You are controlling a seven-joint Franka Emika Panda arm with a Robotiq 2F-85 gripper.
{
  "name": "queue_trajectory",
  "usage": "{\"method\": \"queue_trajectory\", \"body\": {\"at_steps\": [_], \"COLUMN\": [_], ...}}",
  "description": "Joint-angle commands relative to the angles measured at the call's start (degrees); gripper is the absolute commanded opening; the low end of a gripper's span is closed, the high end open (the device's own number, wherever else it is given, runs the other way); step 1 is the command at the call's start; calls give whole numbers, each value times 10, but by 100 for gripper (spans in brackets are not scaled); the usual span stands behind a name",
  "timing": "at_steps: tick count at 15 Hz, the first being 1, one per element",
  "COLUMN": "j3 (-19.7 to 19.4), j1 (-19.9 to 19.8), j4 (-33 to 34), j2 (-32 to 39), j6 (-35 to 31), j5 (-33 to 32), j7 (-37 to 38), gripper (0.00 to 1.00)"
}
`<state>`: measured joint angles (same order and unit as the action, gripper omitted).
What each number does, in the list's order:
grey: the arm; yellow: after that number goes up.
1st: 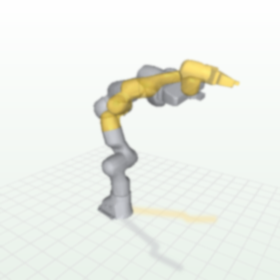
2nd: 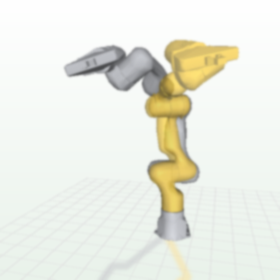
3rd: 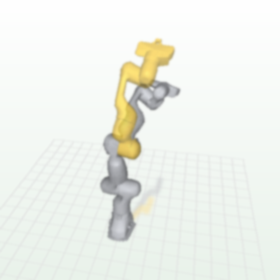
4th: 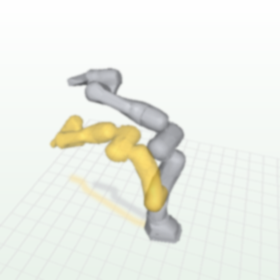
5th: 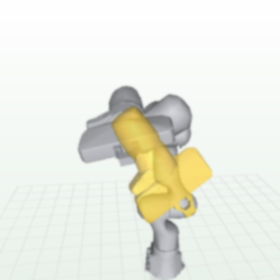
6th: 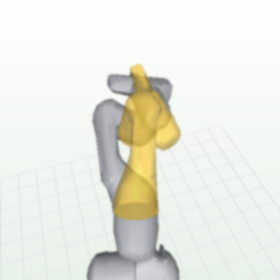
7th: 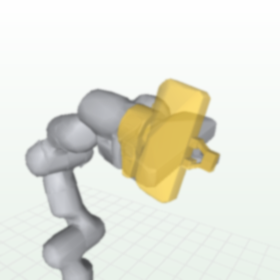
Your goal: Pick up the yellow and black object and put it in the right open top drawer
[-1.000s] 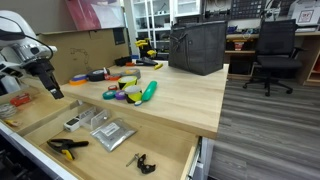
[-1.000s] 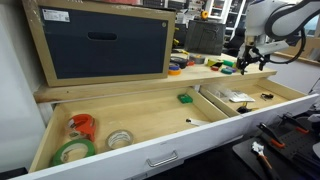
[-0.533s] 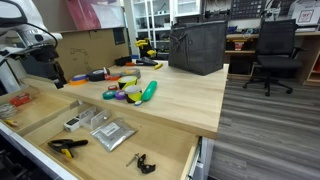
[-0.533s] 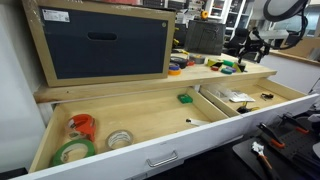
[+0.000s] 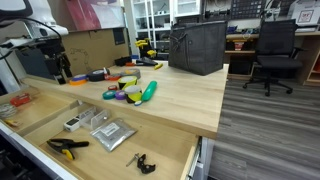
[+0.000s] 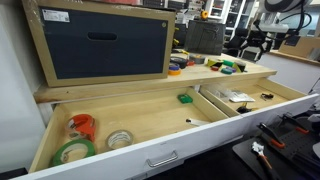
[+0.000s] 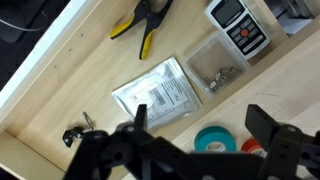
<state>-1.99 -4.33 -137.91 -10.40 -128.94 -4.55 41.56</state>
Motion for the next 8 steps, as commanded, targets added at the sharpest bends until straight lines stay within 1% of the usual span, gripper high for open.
{"method": "queue_trajectory", "body": {"at_steps": [1,8], "j3": [-3,-14], "j1": [-12,-20], "j4": [30,73], "j2": [21,73], "j6": [18,21], "j5": [29,50], "j7": [3,21], "gripper": [100,100]}}
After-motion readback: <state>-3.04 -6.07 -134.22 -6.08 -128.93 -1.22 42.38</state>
